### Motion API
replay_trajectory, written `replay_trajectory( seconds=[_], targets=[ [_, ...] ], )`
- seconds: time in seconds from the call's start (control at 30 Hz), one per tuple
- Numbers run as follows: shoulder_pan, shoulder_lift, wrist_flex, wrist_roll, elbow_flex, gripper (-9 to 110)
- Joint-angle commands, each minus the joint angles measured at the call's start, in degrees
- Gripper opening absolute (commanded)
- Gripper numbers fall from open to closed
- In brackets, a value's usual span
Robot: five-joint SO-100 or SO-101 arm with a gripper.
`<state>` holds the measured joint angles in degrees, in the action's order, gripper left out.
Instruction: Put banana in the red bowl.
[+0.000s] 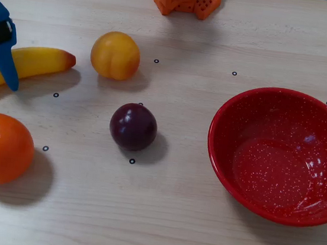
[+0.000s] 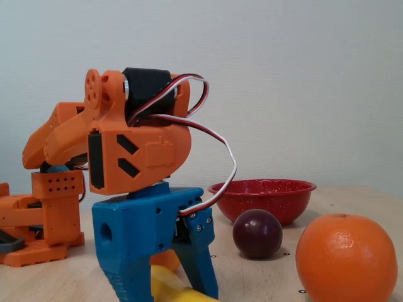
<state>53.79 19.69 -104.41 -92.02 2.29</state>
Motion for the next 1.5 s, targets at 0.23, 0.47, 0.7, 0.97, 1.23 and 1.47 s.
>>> replay_trajectory(
  seconds=[0.23, 0.47, 0.7, 0.97, 1.23, 1.47],
  targets=[
    [-1.41, 2.81, -2.81, 0.09, 1.93, 0],
    [-1.67, 5.45, -2.81, -0.09, 0.35, 0],
    [-2.37, 12.66, -2.64, 4.22, -5.71, 0],
    [-3.16, 24.26, 2.20, 4.83, -17.40, 0],
    [-2.64, 37.88, 10.81, 4.31, -35.60, 0],
    [-1.14, 50.27, 18.11, 3.16, -51.15, 0]
  ],
)
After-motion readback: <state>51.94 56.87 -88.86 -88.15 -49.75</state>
